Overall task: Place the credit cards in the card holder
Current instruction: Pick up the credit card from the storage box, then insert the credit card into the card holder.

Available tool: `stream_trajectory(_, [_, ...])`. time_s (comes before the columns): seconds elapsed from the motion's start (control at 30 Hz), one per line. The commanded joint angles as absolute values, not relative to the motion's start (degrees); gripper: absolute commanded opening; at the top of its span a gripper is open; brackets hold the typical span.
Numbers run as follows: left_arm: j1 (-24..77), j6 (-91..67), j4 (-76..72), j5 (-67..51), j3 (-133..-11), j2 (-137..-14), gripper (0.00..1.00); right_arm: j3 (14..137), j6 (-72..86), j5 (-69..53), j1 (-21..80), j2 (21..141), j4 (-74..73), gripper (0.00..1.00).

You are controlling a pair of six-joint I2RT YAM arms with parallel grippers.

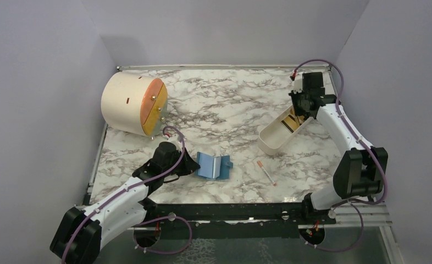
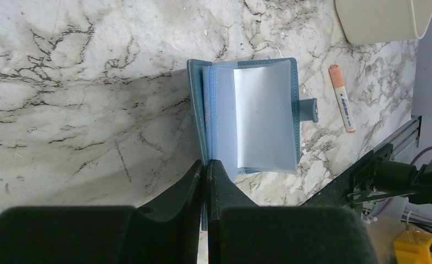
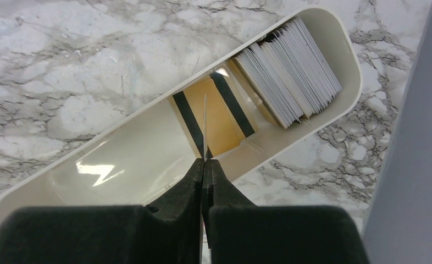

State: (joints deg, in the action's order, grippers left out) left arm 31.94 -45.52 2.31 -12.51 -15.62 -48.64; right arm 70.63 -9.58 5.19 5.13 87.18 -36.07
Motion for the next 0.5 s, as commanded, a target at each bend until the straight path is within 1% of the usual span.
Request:
stream_trajectory(0.0, [31.9, -45.5, 2.8, -11.2, -16.0, -49.3, 0.08, 72.5, -2.4, 1.2, 5.2, 82.8, -36.6, 0.01])
stream_trajectory(0.13, [31.9, -46.1, 2.1, -11.3, -15.8, -49.6, 0.00, 70.8, 2.0, 1.3, 8.2, 78.0, -36.5, 0.01])
stream_trajectory(0.27, [31.9, -46.9, 1.6, -11.6, -15.8, -49.7, 0.00, 68.5, 7.8, -1.4, 11.4, 73.1, -35.9, 0.01])
stream_trajectory(0.47, [31.9, -47.9, 0.7, -12.1, -15.6, -48.9, 0.00, 60.1, 17.8, -9.4, 19.2, 64.5, -29.8, 0.01])
